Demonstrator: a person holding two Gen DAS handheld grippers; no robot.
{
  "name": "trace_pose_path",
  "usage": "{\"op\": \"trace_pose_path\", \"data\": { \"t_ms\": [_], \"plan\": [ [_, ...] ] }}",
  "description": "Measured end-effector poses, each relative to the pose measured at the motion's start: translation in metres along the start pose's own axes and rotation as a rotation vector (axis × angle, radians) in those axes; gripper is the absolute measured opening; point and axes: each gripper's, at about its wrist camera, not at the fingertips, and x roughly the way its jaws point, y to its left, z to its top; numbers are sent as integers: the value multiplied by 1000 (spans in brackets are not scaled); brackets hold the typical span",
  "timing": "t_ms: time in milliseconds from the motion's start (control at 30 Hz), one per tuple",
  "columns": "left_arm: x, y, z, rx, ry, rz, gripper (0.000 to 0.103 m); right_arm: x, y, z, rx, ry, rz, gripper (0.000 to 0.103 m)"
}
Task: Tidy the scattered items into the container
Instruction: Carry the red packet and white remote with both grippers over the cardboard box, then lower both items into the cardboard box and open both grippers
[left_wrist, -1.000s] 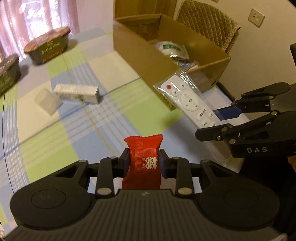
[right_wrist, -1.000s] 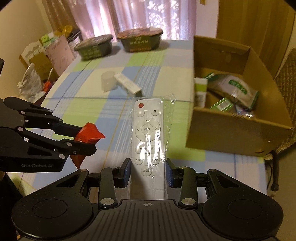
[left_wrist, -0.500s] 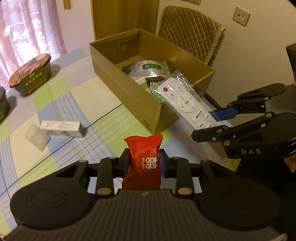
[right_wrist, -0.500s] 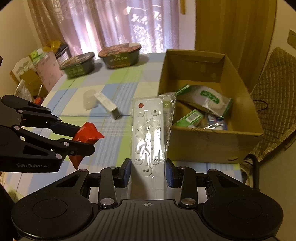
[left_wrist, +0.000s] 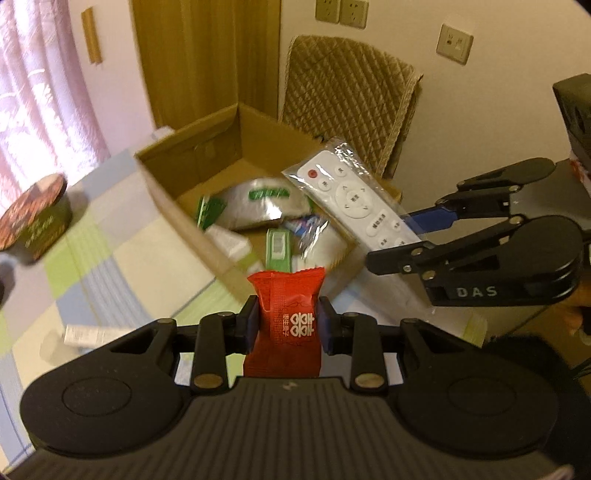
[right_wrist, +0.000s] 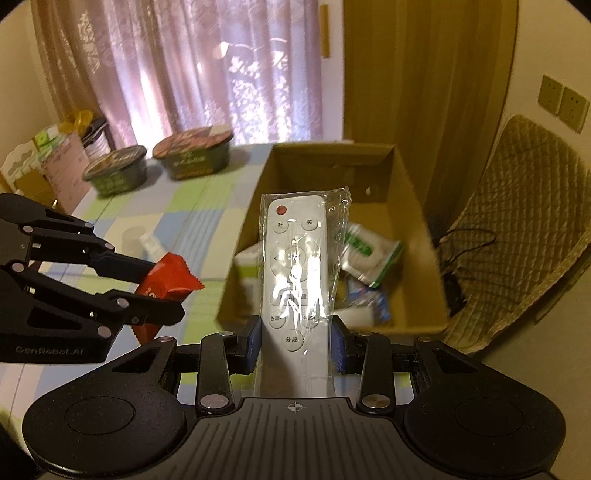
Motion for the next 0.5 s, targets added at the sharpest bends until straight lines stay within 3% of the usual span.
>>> {"op": "trace_pose_path", "data": {
  "t_ms": [500],
  "plan": [
    [44,1,55,22,-80,-21,28,16,-52,27,43,-28,-58,40]
  ]
}}
